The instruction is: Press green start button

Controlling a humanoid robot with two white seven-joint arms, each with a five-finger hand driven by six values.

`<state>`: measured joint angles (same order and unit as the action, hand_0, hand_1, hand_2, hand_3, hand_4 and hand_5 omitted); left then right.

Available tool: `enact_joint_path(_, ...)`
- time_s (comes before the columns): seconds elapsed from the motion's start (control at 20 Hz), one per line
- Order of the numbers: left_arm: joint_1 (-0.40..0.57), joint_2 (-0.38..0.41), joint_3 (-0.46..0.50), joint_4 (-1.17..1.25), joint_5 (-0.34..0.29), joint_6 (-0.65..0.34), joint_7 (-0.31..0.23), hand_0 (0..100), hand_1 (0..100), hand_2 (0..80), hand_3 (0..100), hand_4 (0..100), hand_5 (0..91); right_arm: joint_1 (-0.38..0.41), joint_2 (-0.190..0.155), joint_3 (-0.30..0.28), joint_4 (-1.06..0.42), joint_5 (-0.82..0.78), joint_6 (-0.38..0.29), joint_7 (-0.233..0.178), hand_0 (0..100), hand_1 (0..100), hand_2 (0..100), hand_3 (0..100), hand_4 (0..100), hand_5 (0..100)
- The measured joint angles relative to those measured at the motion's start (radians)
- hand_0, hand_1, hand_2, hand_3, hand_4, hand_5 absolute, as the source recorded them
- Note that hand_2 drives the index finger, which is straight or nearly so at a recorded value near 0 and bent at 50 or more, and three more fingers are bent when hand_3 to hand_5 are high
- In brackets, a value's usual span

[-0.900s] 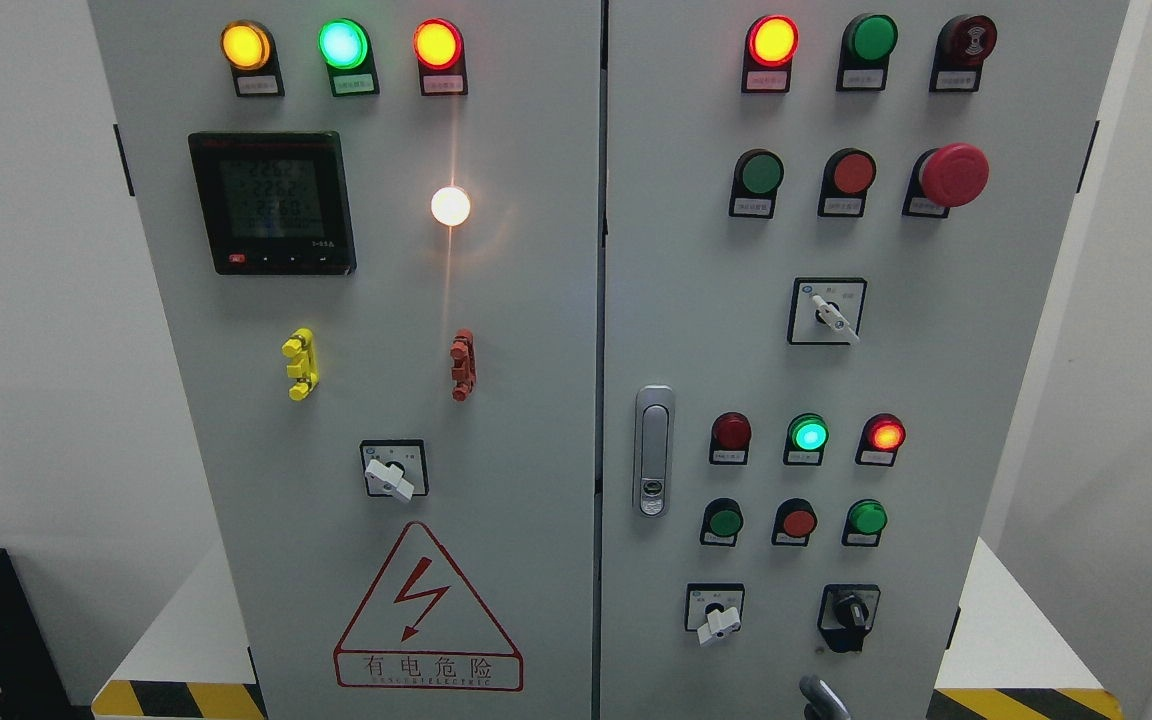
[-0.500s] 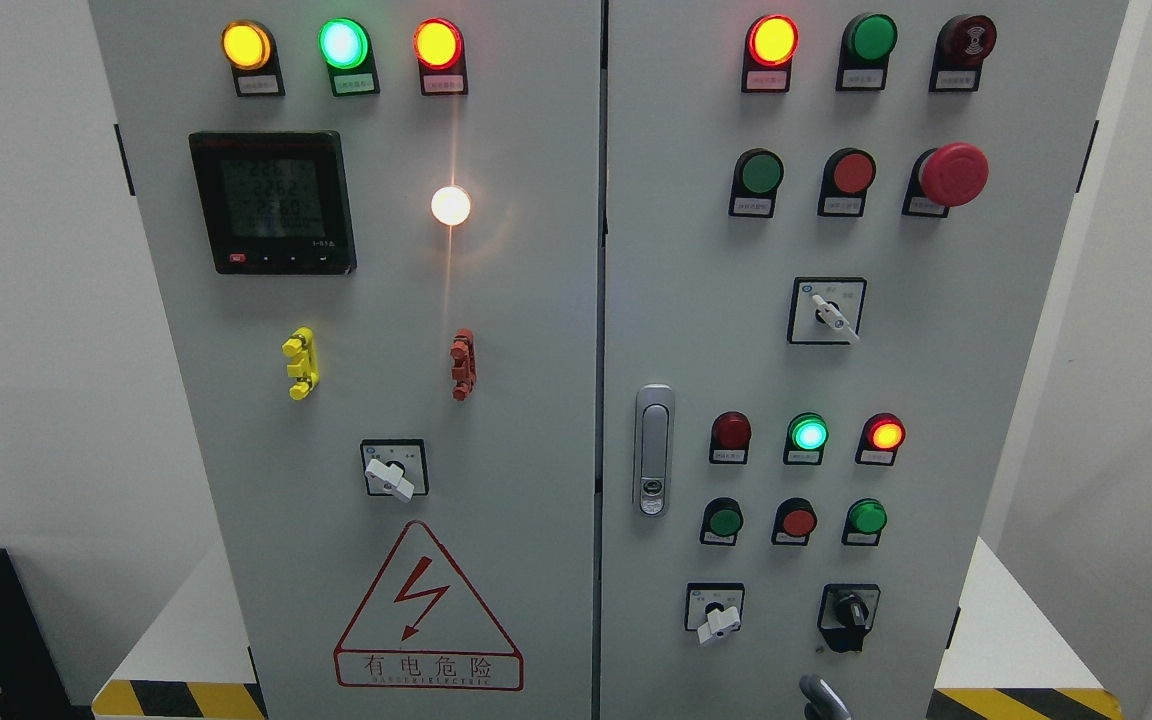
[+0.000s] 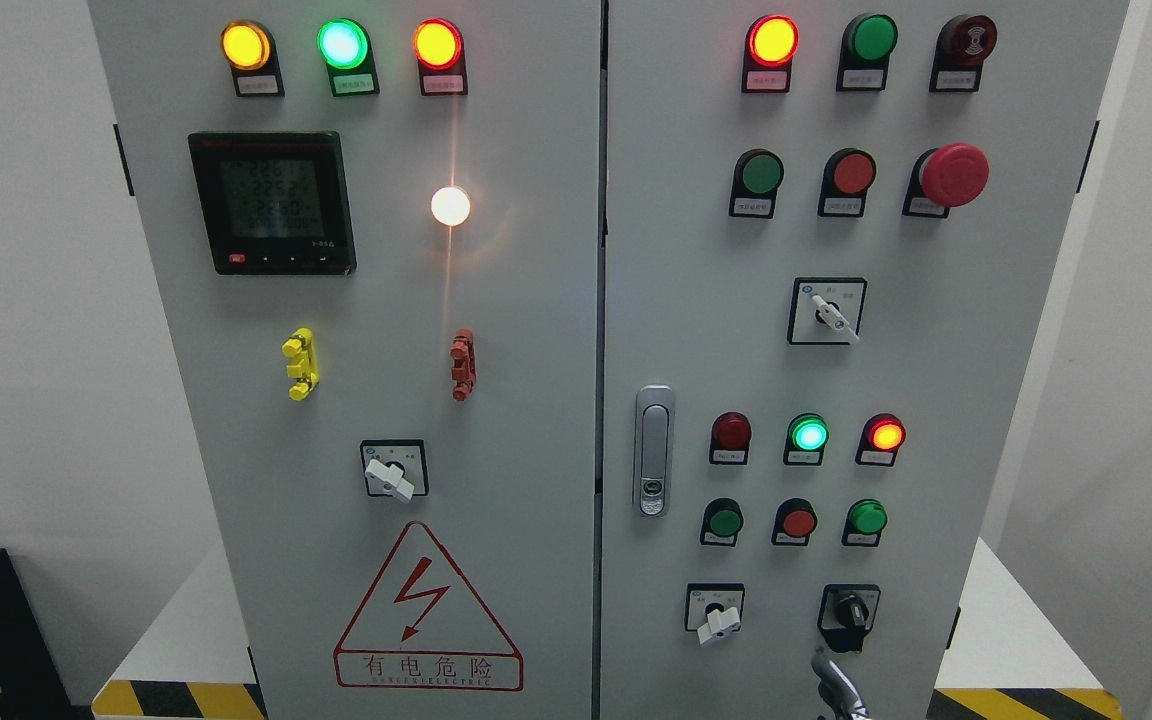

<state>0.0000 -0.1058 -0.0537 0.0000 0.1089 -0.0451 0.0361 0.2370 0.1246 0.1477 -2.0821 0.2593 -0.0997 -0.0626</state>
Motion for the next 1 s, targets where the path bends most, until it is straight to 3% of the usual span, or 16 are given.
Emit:
enact_joint_path(0.3,0.000,0.000,0.000,0.000,0.000,0.000,0.000,12,56,0.0,0,0,0.0,-0.035,0.001,-0.002,0.004,0.257,-0.005,-0.033,12,33,0,76,74,78)
enact_joint_path(0.45,0.000,0.000,0.000,0.000,0.000,0.000,0.000,12,56,0.0,0,0,0.0,-0.054,0.001,-0.006,0.010,0.395,-0.007,-0.054,21,35,0,82,79,87)
enact_joint_path(0.75,0.000,0.000,0.000,0.000,0.000,0.000,0.000,12,56,0.0,0,0,0.0,-0.114,0.002,-0.038,0.041,0.670,-0.049,-0.103,31,34,0,89,84,96)
enact_joint_path(1.0,0.000,0.000,0.000,0.000,0.000,0.000,0.000,12,56,0.0,0,0,0.0,-0.175,0.003,-0.076,0.079,0.818,-0.060,-0.118,35,33,0,90,85,97)
